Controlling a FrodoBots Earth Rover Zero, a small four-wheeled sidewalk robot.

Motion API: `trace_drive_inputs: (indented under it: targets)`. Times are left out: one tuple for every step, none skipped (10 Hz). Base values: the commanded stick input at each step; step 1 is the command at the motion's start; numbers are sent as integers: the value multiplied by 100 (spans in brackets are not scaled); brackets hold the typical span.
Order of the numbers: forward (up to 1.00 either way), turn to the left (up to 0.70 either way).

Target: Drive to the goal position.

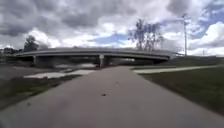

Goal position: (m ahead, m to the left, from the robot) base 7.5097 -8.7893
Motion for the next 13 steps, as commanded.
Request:
trace_drive_inputs:
  targets:
    - [100,0]
    - [100,0]
    - [100,0]
    - [100,0]
    - [100,0]
    - [100,0]
    - [100,0]
    - [100,0]
    - [100,0]
    - [100,0]
    - [100,-2]
    - [100,-3]
    - [100,-4]
